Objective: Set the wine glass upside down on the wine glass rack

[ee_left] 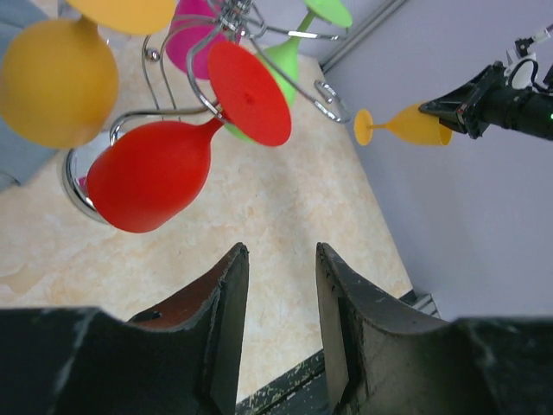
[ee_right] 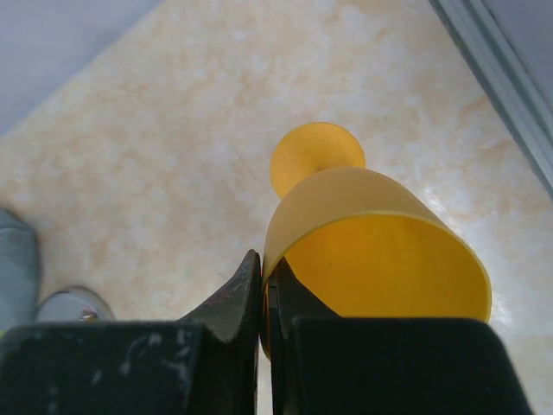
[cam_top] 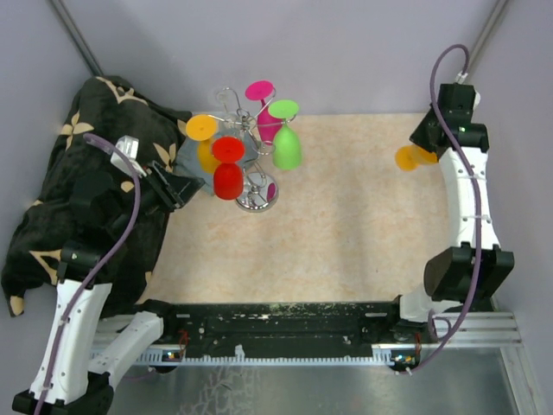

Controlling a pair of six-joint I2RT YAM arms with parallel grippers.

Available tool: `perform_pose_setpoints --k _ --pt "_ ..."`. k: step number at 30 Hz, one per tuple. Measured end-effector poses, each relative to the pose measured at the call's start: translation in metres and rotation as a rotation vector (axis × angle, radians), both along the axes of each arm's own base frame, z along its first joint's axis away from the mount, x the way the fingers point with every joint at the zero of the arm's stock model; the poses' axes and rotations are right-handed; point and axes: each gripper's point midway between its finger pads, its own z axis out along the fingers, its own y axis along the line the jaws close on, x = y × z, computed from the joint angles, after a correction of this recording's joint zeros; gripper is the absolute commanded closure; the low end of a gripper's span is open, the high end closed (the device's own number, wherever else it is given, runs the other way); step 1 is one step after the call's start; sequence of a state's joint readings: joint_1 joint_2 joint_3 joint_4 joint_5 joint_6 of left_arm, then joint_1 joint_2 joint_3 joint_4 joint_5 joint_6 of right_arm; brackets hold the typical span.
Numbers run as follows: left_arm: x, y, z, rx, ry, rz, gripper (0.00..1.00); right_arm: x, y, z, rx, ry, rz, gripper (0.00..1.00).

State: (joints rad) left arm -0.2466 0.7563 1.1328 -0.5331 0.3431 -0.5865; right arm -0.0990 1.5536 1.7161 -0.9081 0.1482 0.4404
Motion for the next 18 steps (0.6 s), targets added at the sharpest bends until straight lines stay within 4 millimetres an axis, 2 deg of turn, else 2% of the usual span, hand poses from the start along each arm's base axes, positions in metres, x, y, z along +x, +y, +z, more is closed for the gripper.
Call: perform_pose_setpoints --k 3,6,12,15,18 --pt "0.000 0.002 0.017 -0.012 -0.024 0.013 0.57 0.007 0.015 0.027 0.069 -0.151 0.034 1.00" --pt "0.002 0.001 0.027 -0.032 -0.030 0.016 0.57 0.013 0.033 0.045 0.153 -0.289 0.085 1.00" --pt "0.008 -0.011 0.029 -0.122 0.021 -0.014 0.57 0.023 0.074 0.068 0.356 -0.512 0.211 1.00" --pt "0.011 -0.017 0.028 -0.166 0.045 -0.036 0.57 0.028 0.094 0.090 0.455 -0.622 0.290 1.00" --pt "0.014 -0.021 0.033 -0.197 0.044 -0.048 0.57 0.028 0.109 0.122 0.536 -0.740 0.370 1.00"
